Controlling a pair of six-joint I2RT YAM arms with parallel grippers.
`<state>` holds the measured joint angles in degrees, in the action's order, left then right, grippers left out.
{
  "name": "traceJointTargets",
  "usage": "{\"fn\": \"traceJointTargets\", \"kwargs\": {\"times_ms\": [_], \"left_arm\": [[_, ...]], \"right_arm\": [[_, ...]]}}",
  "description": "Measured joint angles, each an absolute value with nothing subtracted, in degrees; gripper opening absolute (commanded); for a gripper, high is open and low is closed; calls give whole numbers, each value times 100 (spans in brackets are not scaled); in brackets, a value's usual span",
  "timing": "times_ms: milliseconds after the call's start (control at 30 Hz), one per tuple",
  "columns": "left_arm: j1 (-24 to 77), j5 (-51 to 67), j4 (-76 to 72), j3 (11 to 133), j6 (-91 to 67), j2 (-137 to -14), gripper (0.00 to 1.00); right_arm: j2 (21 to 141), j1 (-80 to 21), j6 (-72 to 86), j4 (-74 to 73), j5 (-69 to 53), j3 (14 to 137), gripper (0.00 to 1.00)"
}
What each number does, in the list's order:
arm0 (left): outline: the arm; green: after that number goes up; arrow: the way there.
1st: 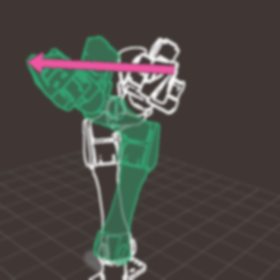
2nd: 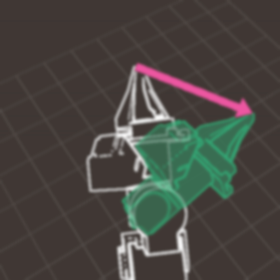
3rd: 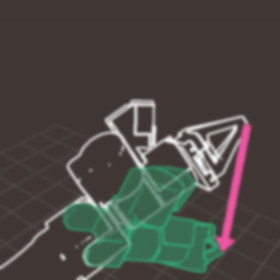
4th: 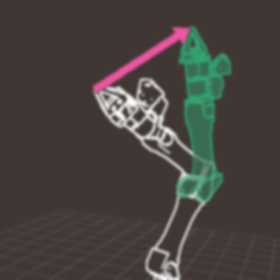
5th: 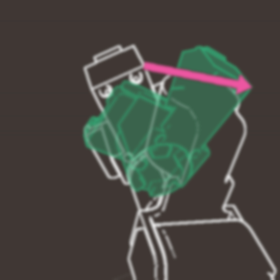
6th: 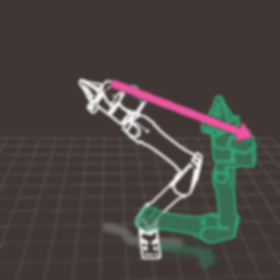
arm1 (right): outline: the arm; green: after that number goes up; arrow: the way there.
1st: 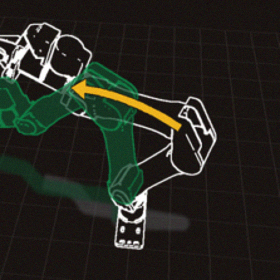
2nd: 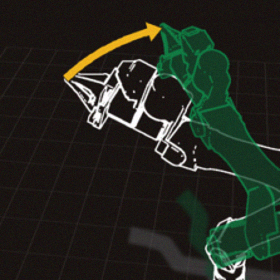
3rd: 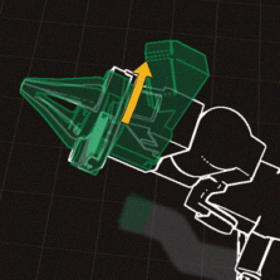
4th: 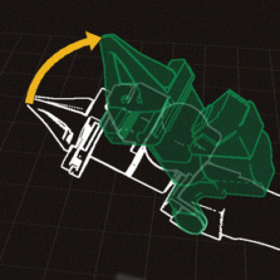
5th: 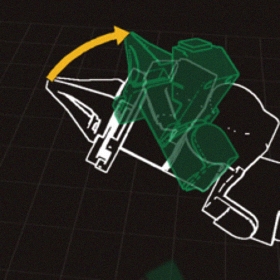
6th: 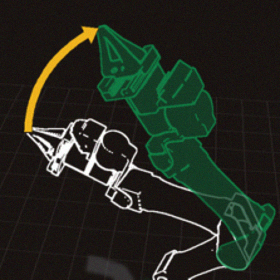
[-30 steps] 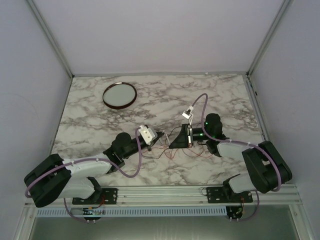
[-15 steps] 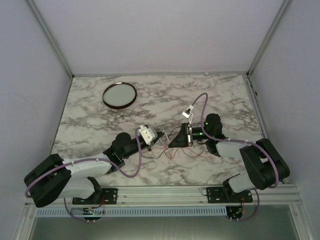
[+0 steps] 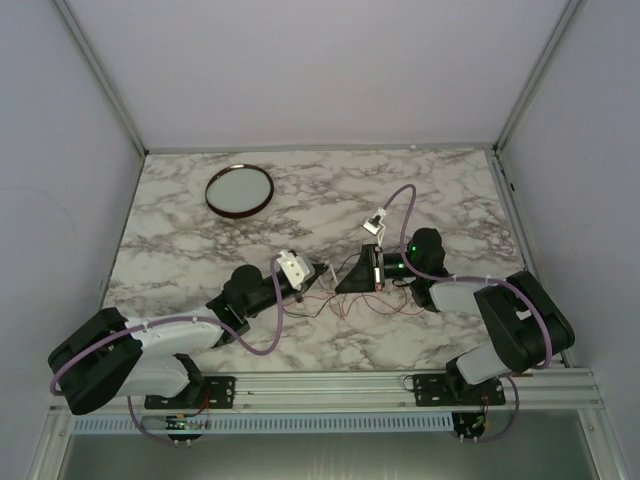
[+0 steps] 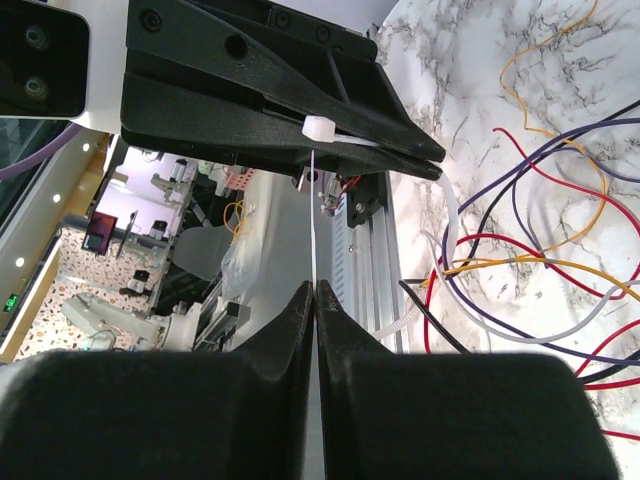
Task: Zip-tie the wires
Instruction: Tie the cable at the center of the board.
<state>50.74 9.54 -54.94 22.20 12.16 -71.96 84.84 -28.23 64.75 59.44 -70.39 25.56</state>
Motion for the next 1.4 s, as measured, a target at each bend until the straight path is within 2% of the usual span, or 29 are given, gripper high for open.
{"fn": "traceJointTargets", "kwargs": {"times_ms": [1400], "left_arm": [[5074, 937, -5498, 2220, 1170, -7236, 0]], "right_arm": [[8484, -2921, 6563, 6086, -6912, 2331, 0]]}}
